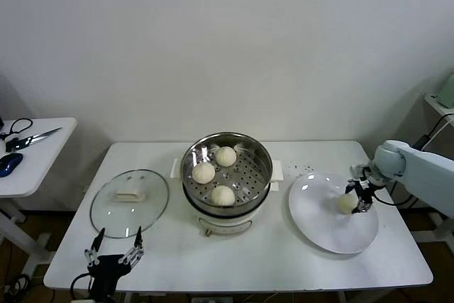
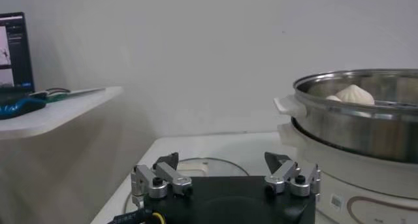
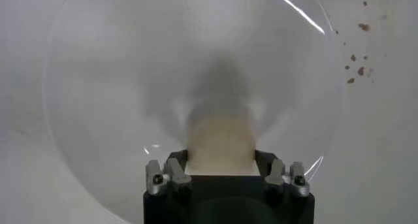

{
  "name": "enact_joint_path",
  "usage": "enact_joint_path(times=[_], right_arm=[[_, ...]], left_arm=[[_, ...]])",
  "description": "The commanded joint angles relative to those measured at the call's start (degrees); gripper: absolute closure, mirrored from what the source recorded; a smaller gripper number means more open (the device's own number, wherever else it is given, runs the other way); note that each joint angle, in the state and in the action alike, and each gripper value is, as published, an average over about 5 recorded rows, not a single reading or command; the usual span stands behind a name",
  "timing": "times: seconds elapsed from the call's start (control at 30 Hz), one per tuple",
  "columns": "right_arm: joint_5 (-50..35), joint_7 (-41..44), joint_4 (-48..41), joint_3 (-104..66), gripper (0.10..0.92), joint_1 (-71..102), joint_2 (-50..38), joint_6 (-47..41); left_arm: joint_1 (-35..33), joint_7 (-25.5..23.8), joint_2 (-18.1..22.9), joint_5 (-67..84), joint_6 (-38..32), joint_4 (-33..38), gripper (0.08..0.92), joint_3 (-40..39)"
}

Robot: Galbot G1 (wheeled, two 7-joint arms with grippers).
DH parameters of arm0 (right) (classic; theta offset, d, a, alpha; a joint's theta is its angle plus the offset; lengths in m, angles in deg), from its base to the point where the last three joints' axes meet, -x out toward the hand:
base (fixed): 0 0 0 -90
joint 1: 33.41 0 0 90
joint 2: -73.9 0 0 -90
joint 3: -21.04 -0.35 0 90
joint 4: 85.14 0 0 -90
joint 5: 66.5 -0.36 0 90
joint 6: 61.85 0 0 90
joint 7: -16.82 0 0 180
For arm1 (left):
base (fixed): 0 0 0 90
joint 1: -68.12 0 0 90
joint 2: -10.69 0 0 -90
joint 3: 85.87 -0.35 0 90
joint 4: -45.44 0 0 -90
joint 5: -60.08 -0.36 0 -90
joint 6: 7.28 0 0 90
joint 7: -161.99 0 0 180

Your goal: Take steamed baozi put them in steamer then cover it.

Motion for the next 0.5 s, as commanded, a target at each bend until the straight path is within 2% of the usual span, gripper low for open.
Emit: enact_joint_path(times=[0.03, 0.27, 0.5], right_arm=[[-1.12, 0.59, 2.3, 2.05, 0.351, -3.85, -0.55, -0.68], [-13.76, 3.82, 10.67, 22.26, 0.355, -30.74, 0.38, -1.27], [-31.46, 7.26, 19.68, 34.8, 0.355, -56.8, 9.07, -3.67]], left_arm=[[0.0, 0.0, -0.01, -0.11, -0.02, 0.0, 0.177, 0.01], [0.01, 0.01, 0.06, -0.12, 0.02, 0.45, 0.177, -0.04], [0.13, -0.04, -0.08, -0.17, 0.34, 0.8, 0.177, -0.12]])
